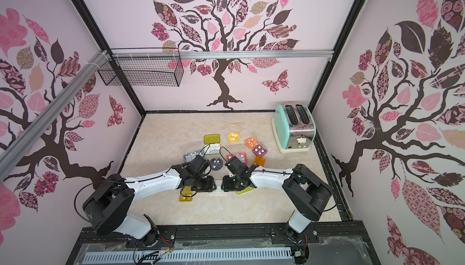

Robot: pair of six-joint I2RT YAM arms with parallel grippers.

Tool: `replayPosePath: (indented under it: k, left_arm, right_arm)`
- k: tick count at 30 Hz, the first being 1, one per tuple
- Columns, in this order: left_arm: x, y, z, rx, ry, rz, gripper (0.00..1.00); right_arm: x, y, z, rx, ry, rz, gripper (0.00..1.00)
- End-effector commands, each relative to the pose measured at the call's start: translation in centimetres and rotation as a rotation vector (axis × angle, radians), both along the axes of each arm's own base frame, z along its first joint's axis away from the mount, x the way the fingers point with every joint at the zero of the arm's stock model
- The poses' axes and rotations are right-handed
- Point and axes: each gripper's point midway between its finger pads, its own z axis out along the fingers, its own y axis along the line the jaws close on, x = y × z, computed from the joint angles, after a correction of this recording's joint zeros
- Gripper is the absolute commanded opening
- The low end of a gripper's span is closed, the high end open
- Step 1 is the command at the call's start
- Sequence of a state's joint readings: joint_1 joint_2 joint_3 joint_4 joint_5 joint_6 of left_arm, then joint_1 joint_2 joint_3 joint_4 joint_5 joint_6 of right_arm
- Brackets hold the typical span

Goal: Close pillboxes
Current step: Close the lid on the pillbox, then move the pillbox to the center of the board.

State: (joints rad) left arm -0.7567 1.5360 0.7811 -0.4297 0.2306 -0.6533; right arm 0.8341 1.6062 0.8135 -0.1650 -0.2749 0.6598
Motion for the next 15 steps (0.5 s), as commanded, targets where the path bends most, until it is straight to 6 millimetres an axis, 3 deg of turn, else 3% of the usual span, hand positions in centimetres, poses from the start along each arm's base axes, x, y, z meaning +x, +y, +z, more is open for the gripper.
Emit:
replayPosePath:
  k: [1, 3, 7, 15]
  left_arm:
    - [-0.9, 0.2, -1.4, 0.051, 0.029, -0.025, 0.45]
    - [-0.9, 0.1, -1.4, 0.058, 0.029, -0.036, 0.45]
    - [-1.1, -0.1, -1.5, 0.061, 0.032, -0.04, 0.45]
    - [-1.5, -0.1, -1.6, 0.063, 0.036, -0.042, 0.45]
  right_arm:
    - [1.5, 0.3, 4.0, 0.022, -0.094, 0.007, 0.49]
    - [2.0, -0.3, 5.0, 0.007, -0.12, -0.001, 0.52]
    - [3.2, -2.8, 5.2, -0.04, -0.14, -0.039, 0.54]
    - [4.5, -8.7, 3.1, -0.181, -0.146, -0.131, 0.46]
